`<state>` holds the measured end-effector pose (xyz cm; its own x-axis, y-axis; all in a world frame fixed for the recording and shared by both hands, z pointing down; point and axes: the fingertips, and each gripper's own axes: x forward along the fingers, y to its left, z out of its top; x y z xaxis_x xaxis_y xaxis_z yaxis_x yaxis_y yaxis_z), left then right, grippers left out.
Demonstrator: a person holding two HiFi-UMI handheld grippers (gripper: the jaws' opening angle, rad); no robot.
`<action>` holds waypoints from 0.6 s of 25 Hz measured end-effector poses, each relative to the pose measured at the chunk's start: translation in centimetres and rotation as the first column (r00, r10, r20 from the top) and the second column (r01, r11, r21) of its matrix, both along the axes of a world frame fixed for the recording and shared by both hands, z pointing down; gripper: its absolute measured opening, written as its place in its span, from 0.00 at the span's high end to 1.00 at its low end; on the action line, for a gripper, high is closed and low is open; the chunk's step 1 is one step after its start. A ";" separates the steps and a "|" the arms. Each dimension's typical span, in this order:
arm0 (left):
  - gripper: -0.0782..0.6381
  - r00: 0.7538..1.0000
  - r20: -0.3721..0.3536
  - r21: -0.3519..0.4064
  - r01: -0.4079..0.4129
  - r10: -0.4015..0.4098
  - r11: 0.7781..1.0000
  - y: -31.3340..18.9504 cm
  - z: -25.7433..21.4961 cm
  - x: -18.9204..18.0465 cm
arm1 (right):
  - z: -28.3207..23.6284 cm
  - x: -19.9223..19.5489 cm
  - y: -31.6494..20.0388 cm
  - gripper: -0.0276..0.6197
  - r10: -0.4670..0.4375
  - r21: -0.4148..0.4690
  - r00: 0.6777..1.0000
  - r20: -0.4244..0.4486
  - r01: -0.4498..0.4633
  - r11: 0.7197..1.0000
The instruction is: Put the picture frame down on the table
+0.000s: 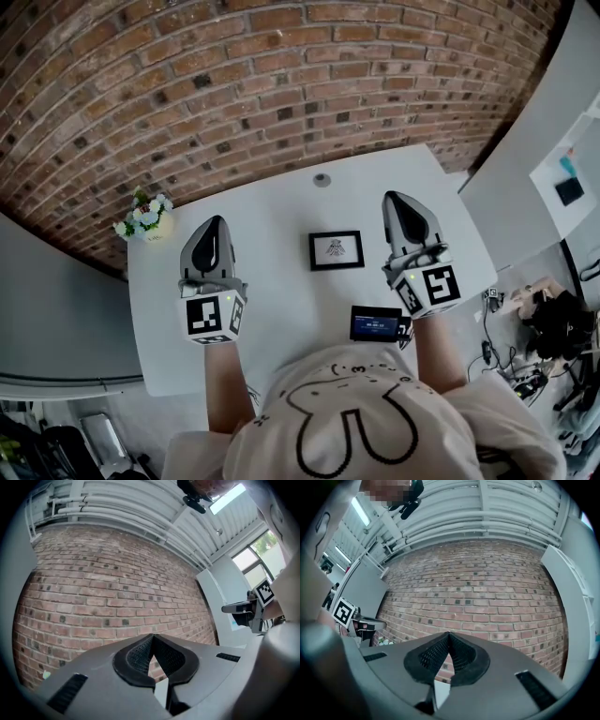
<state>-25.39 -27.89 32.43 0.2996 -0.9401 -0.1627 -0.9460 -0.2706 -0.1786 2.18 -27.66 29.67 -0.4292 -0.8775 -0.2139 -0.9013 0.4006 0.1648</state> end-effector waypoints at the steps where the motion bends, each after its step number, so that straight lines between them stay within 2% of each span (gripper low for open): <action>1: 0.88 1.000 0.010 0.018 0.006 -0.006 1.000 0.1 -0.2 0.0 | -0.1 0.0 0.0 0.93 0.002 0.001 1.000 -0.001 -0.002 1.000; 5: 0.88 1.000 0.009 0.051 0.025 -0.025 0.998 0.6 -0.6 -0.2 | -0.2 -0.3 0.0 0.93 0.005 0.004 1.000 -0.028 -0.005 1.000; 15: 0.88 0.999 0.001 0.052 0.038 -0.039 0.998 1.1 -1.2 -0.5 | 0.3 -0.3 0.2 0.93 0.003 -0.009 0.999 -0.044 -0.004 1.000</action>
